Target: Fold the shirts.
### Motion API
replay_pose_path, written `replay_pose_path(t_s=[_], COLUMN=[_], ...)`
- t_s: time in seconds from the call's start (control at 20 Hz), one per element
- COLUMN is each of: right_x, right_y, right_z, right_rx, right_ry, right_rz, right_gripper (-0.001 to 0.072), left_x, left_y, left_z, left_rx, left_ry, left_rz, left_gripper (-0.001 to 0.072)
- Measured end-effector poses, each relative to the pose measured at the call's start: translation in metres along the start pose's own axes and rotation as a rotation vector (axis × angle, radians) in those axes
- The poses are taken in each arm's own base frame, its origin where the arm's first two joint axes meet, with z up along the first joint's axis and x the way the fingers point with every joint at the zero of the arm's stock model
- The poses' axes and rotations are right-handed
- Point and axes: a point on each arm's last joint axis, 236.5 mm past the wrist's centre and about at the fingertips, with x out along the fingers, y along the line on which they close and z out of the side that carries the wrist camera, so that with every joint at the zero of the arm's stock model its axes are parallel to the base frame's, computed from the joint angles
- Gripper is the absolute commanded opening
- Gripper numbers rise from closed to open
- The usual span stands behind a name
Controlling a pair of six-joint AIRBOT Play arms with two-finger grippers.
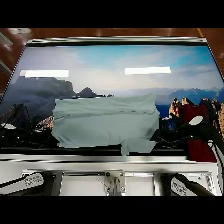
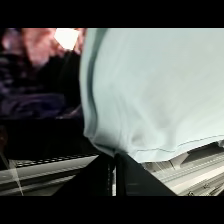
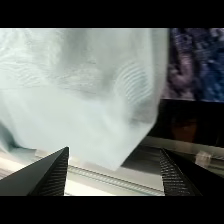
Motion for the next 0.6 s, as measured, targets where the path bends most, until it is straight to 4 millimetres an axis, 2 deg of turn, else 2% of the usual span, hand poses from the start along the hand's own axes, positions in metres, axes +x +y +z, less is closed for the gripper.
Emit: replay_pose_path(t_s=[0.15,0.25,0.3,0.35,0.4,0.45,0.6], right_x=[0.014,0.025,0.030,0.035,0.039,0.041,0.033], right_y=[0.007,0.013,0.016,0.015,0.012,0.011,0.021], right_z=[-0.002,-0.013,-0.020,-0.023,-0.024,-0.024,-0.016], right_rx=[-0.003,-0.007,-0.004,-0.010,-0.015,-0.020,-0.050], right_ry=[-0.001,0.030,0.051,0.055,0.055,0.050,0.010], right_rz=[-0.020,-0.022,-0.023,-0.035,-0.053,-0.062,-0.058], right_gripper=[0.0684,0.0676,0.0518,0.0319,0.0154,0.0056,0.0054], left_x=[-0.001,-0.001,-0.001,-0.001,-0.001,-0.001,-0.006], left_y=[-0.001,0.000,0.001,0.001,0.002,0.002,0.001], left_z=[0.000,0.002,0.004,0.005,0.006,0.007,0.014], left_rx=[0.007,0.008,0.008,0.008,0.009,0.009,0.026], left_ry=[-0.001,-0.009,-0.017,-0.023,-0.027,-0.030,-0.056], left_rz=[-0.003,0.001,0.005,0.007,0.010,0.011,0.018], left_gripper=[0.0035,0.0035,0.0035,0.0035,0.0035,0.0035,0.0035])
